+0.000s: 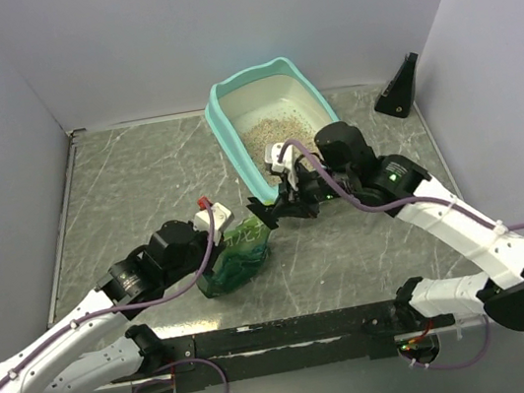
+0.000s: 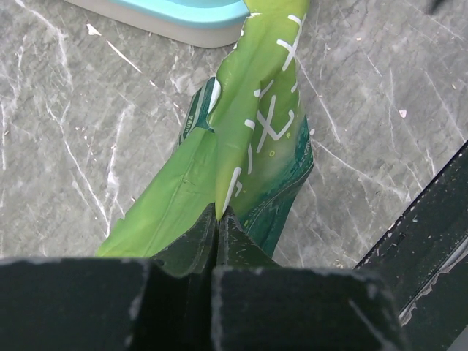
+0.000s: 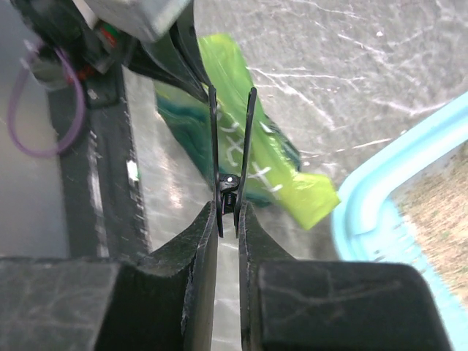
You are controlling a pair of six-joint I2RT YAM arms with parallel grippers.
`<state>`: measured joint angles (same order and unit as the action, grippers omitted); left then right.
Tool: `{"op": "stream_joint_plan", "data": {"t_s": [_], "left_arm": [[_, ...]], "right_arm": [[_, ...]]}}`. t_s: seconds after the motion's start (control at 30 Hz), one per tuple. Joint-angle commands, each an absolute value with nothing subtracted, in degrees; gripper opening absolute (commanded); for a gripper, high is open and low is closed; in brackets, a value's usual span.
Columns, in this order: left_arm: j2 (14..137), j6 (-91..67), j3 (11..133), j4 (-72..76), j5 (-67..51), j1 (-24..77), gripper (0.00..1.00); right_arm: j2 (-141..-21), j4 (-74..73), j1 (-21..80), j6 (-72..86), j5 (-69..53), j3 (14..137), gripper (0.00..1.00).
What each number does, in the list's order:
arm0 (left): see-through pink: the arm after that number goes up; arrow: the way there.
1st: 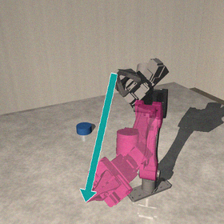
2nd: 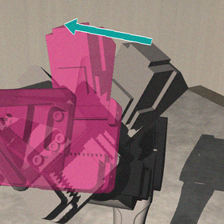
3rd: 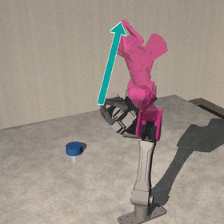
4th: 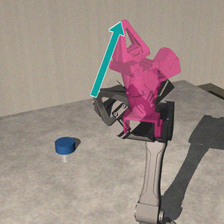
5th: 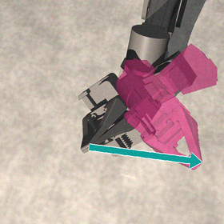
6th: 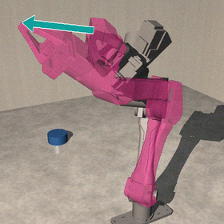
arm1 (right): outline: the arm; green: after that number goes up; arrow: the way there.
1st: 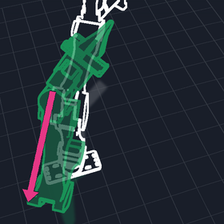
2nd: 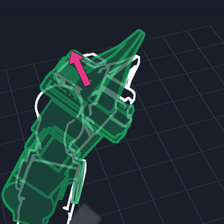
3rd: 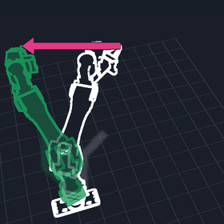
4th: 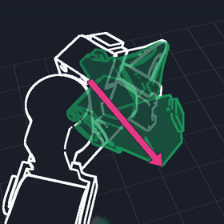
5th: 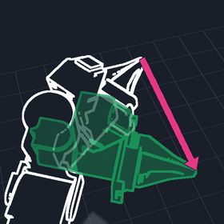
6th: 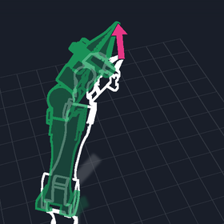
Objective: Fill the litter box with clean litter
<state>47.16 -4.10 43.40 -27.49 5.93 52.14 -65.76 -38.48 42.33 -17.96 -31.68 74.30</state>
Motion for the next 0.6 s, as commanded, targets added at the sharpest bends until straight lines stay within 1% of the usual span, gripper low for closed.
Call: {"op": "stream_joint_plan", "data": {"t_s": [0.0, 0.13, 0.23, 0.4, 0.57], "left_arm": [[46.9, -2.6, 43.2, -25.9, 6.4, 52.0, 0.01], [44.7, -1.7, 42.6, -25.7, 5.8, 52.0, 0.01], [42.6, -1.8, 42.0, -25.0, 5.0, 52.1, 0.01], [41.2, -1.8, 41.5, -24.5, 4.6, 52.1, 0.01], [41.7, -2.3, 41.4, -23.6, 4.3, 52.1, 0.01]], "right_arm": [[-68.0, -40.3, 40.7, -32.9, -38.1, 77.0, 0.0], [-68.9, -41.3, 39.0, -45.1, -43.9, 75.8, 0.0], [-71.2, -42.6, 36.5, -49.5, -50.3, 77.2, 0.0], [-76.3, -45.7, 35.9, -54.5, -58.6, 80.2, 0.0], [-79.9, -46.3, 35.9, -56.2, -60.9, 82.8, 0.0]]}}
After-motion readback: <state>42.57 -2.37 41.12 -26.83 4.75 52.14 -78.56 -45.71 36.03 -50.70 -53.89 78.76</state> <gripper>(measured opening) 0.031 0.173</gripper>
